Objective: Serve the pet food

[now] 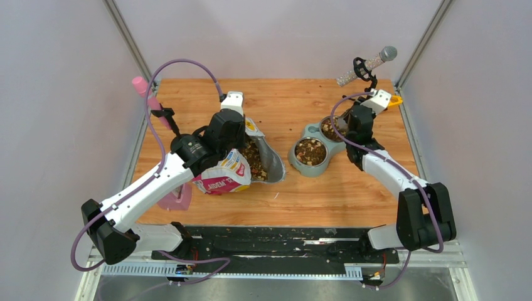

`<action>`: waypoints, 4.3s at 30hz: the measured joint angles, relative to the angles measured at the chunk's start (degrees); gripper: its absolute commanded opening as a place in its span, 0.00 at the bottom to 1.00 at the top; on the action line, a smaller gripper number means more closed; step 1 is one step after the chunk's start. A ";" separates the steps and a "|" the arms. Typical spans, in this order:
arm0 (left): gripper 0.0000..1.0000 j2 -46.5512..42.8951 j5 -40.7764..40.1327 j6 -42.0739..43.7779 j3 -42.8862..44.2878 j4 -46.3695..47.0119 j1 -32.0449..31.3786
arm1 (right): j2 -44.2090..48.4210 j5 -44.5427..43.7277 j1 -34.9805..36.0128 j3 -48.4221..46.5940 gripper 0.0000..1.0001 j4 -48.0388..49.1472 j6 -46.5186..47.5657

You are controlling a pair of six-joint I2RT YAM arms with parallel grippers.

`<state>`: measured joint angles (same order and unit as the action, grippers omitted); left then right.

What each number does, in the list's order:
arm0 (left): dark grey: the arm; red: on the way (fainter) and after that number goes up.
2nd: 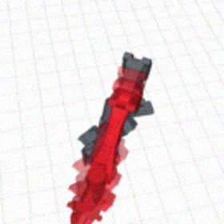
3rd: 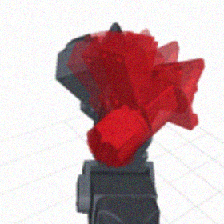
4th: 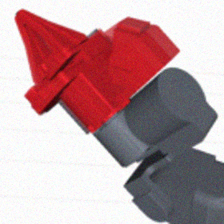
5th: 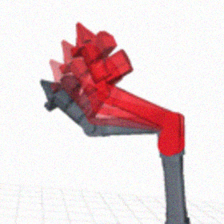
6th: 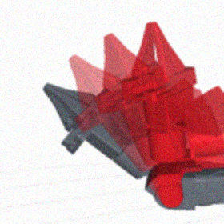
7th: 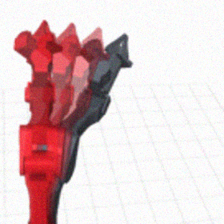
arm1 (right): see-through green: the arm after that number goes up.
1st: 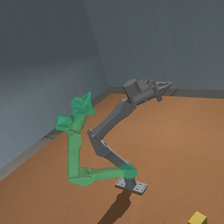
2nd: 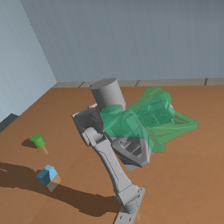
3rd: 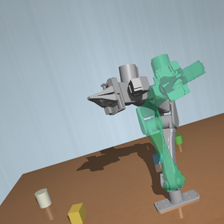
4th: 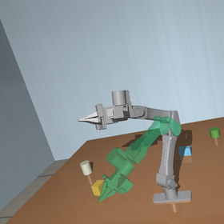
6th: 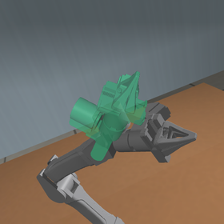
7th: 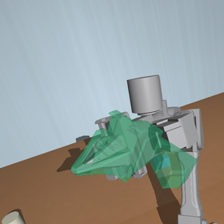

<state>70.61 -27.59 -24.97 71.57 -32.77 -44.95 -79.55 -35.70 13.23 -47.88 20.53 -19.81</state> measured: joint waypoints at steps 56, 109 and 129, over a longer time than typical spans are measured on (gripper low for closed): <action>0.00 3.32 -2.34 0.59 2.80 -0.07 -0.04 | 33.46 42.32 19.39 -5.79 0.00 -22.03 -14.64; 0.00 6.51 0.07 -5.62 7.80 -6.40 0.09 | 2.05 -3.65 46.80 3.39 0.00 -7.10 -42.86; 0.00 6.38 1.53 -5.77 7.80 -6.64 0.04 | 17.25 2.91 41.59 18.64 0.00 -2.03 -67.04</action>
<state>76.99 -26.06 -30.74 79.37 -39.42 -44.91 -62.30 -32.80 54.83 -29.23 18.50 -86.85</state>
